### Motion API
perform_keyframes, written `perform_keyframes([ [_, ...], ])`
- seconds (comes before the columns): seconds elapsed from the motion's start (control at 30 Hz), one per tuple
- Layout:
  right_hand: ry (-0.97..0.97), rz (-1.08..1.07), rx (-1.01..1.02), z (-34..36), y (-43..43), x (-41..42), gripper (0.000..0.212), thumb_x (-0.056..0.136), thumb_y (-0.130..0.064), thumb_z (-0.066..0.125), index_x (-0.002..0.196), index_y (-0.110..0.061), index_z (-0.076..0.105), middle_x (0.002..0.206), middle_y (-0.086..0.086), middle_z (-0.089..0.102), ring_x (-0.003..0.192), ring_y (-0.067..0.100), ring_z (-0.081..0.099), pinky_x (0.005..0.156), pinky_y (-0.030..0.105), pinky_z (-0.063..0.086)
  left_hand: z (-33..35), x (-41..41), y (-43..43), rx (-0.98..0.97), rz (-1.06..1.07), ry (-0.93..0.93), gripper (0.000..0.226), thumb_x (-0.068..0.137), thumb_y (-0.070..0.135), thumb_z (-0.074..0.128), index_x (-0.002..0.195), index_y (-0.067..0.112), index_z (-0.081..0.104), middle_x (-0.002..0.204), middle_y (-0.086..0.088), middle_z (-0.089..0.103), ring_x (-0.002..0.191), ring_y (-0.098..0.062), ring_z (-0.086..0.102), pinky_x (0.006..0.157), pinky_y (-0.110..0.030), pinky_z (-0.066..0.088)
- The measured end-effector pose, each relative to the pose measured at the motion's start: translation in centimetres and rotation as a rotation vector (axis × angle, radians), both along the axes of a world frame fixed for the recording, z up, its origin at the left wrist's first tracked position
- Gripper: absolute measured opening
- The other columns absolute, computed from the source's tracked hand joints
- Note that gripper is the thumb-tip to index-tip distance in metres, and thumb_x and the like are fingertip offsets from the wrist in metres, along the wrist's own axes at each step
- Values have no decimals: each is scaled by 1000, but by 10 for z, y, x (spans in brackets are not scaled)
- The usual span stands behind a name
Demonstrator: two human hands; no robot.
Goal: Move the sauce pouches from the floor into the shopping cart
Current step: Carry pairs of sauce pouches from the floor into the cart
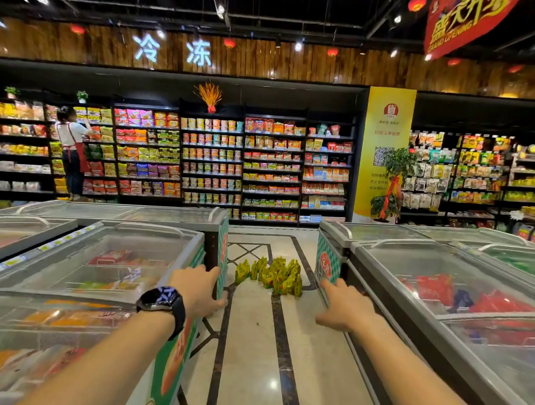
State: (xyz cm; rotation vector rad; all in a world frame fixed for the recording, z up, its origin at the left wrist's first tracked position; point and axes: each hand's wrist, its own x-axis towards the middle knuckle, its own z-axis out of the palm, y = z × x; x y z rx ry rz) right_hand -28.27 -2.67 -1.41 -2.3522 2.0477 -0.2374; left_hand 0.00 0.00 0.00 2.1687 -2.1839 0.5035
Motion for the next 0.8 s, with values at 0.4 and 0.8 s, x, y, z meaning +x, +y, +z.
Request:
perform_keyframes([
  [0.4, 11, -44, 71, -21, -159, 38, 80, 83, -41, 66, 150, -27, 25, 147, 8, 39, 128, 27, 46, 101, 44, 49, -38, 43, -184, 25, -46, 84, 70, 89, 69, 50, 146, 31, 35, 132, -1, 58, 112, -19, 62, 89, -32, 56],
  [0.8, -27, -89, 138, -43, -371, 117, 81, 82, -45, 65, 149, -25, 24, 151, 8, 35, 132, 29, 44, 100, 47, 48, -54, 120, -403, 81, -45, 142, 64, 89, 69, 50, 136, 27, 41, 122, -4, 61, 104, -23, 65, 87, -37, 57],
])
